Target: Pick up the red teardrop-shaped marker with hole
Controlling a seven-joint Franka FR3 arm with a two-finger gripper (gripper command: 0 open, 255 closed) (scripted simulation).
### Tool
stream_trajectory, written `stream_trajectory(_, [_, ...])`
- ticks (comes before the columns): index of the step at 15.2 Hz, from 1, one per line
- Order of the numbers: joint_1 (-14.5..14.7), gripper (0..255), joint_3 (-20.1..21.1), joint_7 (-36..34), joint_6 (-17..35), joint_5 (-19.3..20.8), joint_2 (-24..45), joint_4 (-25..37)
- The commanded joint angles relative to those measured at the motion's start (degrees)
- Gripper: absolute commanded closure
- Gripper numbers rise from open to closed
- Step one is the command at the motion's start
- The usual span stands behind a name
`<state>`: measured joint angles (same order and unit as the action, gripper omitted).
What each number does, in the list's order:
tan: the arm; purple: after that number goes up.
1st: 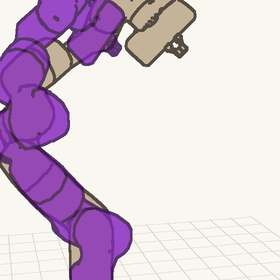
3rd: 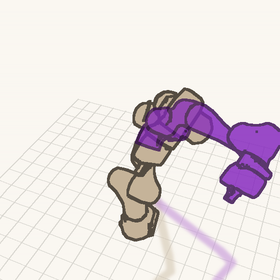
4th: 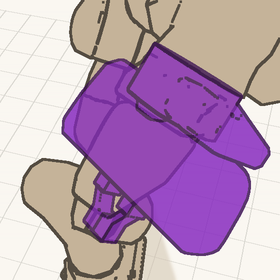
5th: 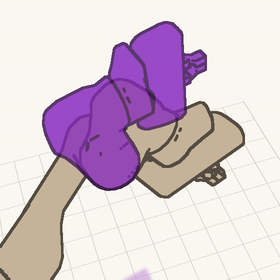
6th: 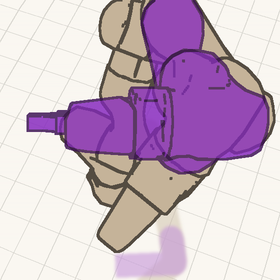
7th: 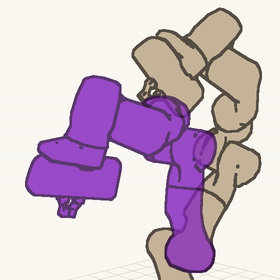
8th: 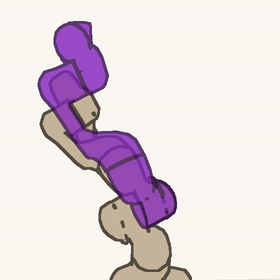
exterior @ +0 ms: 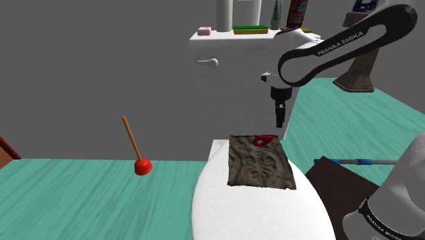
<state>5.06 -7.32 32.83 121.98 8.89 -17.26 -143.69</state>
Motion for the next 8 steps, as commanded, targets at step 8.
stream_trajectory(8, [2.0,0,-1.1,11.6,15.0,-2.7,17.8,3.5])
